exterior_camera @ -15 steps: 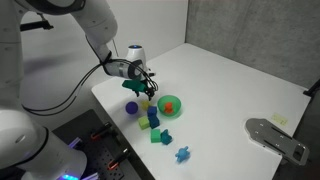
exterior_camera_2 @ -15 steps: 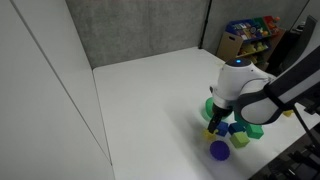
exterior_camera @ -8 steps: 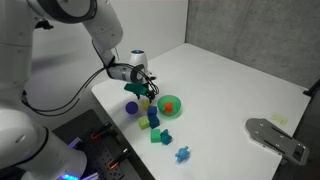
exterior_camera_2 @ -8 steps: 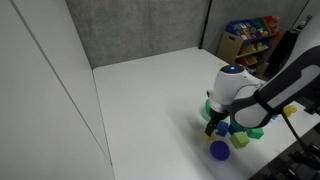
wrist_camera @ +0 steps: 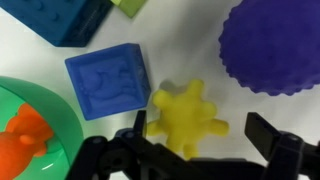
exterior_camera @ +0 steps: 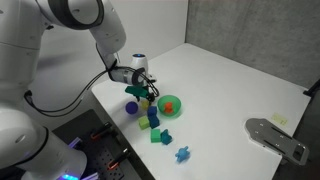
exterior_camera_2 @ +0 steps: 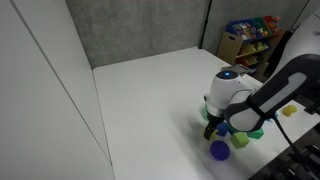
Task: Put the star toy in the bowl
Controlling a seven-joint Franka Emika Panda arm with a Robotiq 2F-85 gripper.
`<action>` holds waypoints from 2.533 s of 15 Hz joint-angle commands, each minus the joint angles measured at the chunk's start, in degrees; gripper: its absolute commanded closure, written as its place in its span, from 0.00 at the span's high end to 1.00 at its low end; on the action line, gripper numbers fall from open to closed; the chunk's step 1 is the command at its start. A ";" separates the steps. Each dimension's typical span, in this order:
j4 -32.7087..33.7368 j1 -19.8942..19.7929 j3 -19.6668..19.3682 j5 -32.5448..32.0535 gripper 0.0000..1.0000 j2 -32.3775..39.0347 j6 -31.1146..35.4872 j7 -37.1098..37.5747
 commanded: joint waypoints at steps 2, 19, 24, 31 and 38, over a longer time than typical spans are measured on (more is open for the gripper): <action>1.45 -0.30 1.00 0.67 1.00 1.14 -0.03 -2.45; 1.94 0.18 -1.19 0.32 0.96 2.52 -1.51 -1.54; 1.84 0.78 -1.50 0.08 0.50 2.15 -1.41 -1.15; -0.46 0.87 -1.12 0.25 0.21 -2.24 -1.32 -1.07; -3.66 -1.35 0.03 1.50 0.18 -12.62 -2.53 -1.93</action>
